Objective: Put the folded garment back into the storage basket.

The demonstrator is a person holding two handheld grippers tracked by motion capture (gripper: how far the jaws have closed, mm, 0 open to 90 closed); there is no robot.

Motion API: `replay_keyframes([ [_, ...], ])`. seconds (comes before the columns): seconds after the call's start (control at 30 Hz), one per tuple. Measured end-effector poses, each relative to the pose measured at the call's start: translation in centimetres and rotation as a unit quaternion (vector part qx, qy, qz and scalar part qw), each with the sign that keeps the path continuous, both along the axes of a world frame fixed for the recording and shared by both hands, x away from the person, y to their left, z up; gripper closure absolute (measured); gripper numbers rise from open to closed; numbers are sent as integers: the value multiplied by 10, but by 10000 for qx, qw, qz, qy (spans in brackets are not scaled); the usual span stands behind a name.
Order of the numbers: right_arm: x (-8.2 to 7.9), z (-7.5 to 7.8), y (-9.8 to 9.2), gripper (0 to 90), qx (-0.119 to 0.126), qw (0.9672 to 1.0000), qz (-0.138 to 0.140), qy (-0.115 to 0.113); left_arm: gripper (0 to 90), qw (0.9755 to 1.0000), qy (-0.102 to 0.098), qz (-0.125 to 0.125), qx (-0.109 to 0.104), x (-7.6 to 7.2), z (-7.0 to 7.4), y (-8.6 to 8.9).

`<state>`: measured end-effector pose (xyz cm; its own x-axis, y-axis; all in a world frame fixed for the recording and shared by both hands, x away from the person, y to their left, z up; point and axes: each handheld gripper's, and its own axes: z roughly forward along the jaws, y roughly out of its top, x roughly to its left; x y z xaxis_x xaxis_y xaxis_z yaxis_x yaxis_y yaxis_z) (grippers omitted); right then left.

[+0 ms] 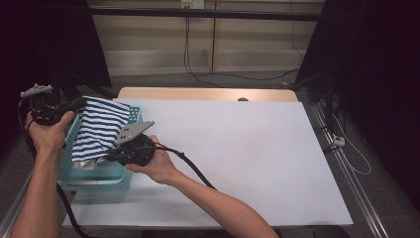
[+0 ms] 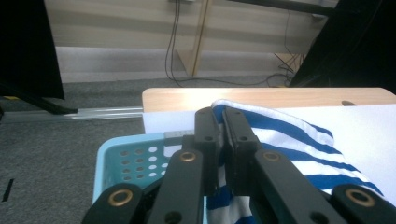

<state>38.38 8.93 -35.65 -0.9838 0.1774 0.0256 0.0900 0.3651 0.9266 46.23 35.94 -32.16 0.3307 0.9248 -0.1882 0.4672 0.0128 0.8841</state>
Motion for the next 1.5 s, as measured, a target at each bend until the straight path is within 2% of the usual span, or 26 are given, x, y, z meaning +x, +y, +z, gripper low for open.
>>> replay_keyframes([
  [0.03,1,-1,1,861,3,10000,-2,4,854,10000,-17,31,-73,0,-2,0],
  [0.1,1,-2,3,861,-12,10000,0,29,854,10000,45,76,-43,1,-5,1],
  [0.13,1,-3,5,861,-10,10000,12,30,854,9999,99,73,-52,2,-11,3],
  [0.37,3,-9,11,861,-55,9999,20,82,854,9997,216,115,-14,3,-19,8],
  [0.43,4,-12,13,861,-89,9999,42,81,854,9996,251,121,-71,5,-22,9],
  [0.57,5,-14,16,861,-161,9998,36,67,854,9993,314,181,-53,6,-27,11],
  [0.7,8,-17,17,861,-250,9996,33,93,854,9988,431,238,60,7,-29,13],
  [0.73,8,-19,17,861,-267,9996,28,112,854,9989,400,236,-9,8,-30,13],
  [0.83,10,-22,20,861,-301,9995,33,127,854,9989,411,239,-9,8,-31,13],
  [0.87,10,-23,21,861,-302,9994,41,160,854,9988,429,214,57,9,-32,13],
  [1.03,9,-26,24,861,-316,9993,55,181,854,9988,447,197,56,11,-34,11],
  [1.13,10,-29,25,861,-310,9993,67,221,854,9985,497,189,149,11,-39,8],
  [1.37,10,-31,27,861,-329,9992,74,211,854,9980,577,221,126,13,-47,7],
  [1.5,12,-34,28,861,-396,9990,56,217,854,9975,643,198,205,15,-49,8],
])
